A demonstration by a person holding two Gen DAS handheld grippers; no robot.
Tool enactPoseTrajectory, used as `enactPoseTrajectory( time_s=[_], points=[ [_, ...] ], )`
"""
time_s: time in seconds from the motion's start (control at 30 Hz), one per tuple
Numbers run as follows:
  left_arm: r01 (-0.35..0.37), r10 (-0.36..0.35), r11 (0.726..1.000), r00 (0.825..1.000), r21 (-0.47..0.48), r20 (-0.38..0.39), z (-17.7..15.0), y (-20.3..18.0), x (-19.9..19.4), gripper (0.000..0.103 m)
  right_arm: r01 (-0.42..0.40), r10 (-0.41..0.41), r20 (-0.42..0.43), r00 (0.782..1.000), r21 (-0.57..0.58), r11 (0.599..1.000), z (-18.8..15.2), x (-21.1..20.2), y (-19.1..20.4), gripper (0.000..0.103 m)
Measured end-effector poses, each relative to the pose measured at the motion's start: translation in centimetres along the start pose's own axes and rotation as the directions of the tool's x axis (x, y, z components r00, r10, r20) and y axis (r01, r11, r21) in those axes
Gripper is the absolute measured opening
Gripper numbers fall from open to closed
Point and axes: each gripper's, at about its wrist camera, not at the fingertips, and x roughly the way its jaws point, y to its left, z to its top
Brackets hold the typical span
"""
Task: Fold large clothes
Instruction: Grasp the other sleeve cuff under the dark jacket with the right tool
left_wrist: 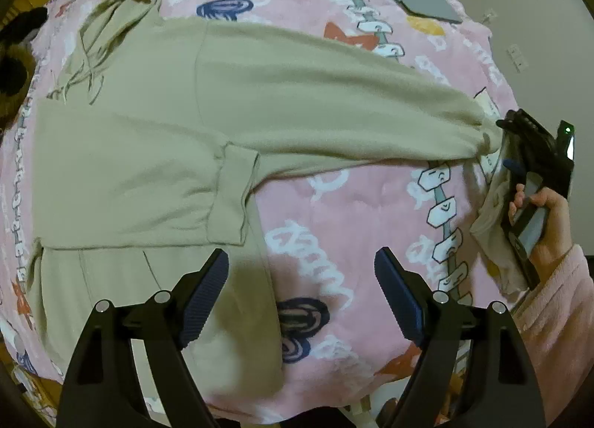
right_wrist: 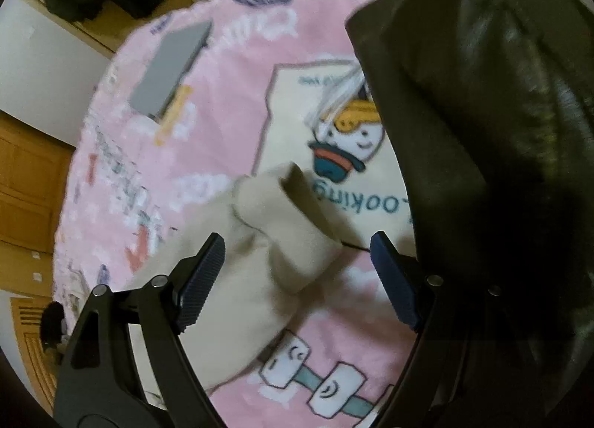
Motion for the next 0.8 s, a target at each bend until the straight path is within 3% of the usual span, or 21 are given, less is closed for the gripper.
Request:
enactPoseTrajectory(
  time_s=[0.13,0.17,0.2,0.23,0.27,0.3,0.43,0.47,0.8],
  points=[
    [-0.013,0.013,1.0,1.0,-0.008,-0.027,-0.2,-0.2,0.8,0.078,0.014,-0.016,-0.026,1.0,-0.066,0.998,-0.4,2.1,0.7,0.079],
    [-0.014,0.014,1.0,0.999,-0.009,-0.029,-0.2,-0.2,0.9,0.078,0.007,-0.009,-0.026,1.0,-0.074,0.997,-0.5,2.3,0.9,0.072],
    [-0.02,0.02,1.0,0.999,-0.009,-0.031,-0.2,-0.2,1.0,0.078,-0.009,0.007,-0.023,1.0,-0.089,0.996,-0.7,2.6,1.1,0.057],
    [-0.026,0.026,1.0,0.999,-0.01,-0.03,-0.2,-0.1,1.0,0.078,-0.002,-0.001,-0.028,1.0,-0.112,0.994,-0.9,3.1,1.5,0.053],
    [-0.03,0.03,0.999,0.999,-0.011,-0.03,-0.1,0.1,1.0,0.078,0.005,-0.009,-0.03,1.0,-0.125,0.992,-1.0,3.3,1.7,0.038],
    [-0.032,0.032,0.999,0.999,-0.015,-0.031,-0.1,0.3,0.9,0.078,0.003,-0.006,-0.029,1.0,-0.128,0.992,-1.2,3.3,1.8,0.031],
    [-0.043,0.042,0.999,0.999,-0.033,-0.033,0.0,1.4,0.9,0.078,-0.015,0.014,-0.006,1.0,-0.132,0.991,-1.1,2.9,2.1,0.022],
    [-0.047,0.046,0.998,0.998,-0.034,-0.032,0.0,1.7,0.8,0.078,-0.02,0.02,-0.003,1.0,-0.14,0.99,-1.0,2.8,2.4,0.011],
    [-0.068,0.067,0.993,0.998,-0.099,-0.012,0.7,4.8,0.9,0.078,-0.148,0.165,0.08,0.983,-0.189,0.971,0.3,-2.4,6.7,0.01]
  ],
)
